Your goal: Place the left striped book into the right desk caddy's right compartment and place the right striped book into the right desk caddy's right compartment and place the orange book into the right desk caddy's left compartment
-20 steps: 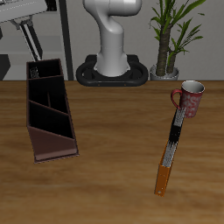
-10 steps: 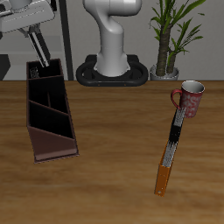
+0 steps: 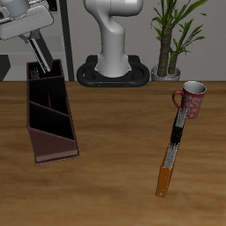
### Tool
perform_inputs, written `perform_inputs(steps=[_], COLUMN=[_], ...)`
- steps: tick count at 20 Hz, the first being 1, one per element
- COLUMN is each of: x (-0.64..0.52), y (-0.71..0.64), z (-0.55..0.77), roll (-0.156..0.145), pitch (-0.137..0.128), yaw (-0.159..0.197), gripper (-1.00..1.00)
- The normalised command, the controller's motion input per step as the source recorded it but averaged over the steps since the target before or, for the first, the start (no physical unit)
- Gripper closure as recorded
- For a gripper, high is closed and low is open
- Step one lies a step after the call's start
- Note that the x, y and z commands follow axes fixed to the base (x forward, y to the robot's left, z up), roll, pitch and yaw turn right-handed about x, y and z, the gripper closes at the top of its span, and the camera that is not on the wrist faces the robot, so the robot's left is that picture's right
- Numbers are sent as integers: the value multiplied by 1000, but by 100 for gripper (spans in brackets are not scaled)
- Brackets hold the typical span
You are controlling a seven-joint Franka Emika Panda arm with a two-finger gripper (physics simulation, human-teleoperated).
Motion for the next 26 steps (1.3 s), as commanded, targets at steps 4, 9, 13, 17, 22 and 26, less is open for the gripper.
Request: perform_inputs(steps=[4,9,13,17,22,26], x=[41,-11,7,-58,-46,54], y=[64,99,16,-39,11,7], z=[-173,-164,-114,-150,-183,-179], roll=[24,37,-13,-26,18,1], pitch=[17,17,17,16,31,37], yaw=[-6,-26,5,-5,-21,-15], gripper=[100,100,100,100,100,100])
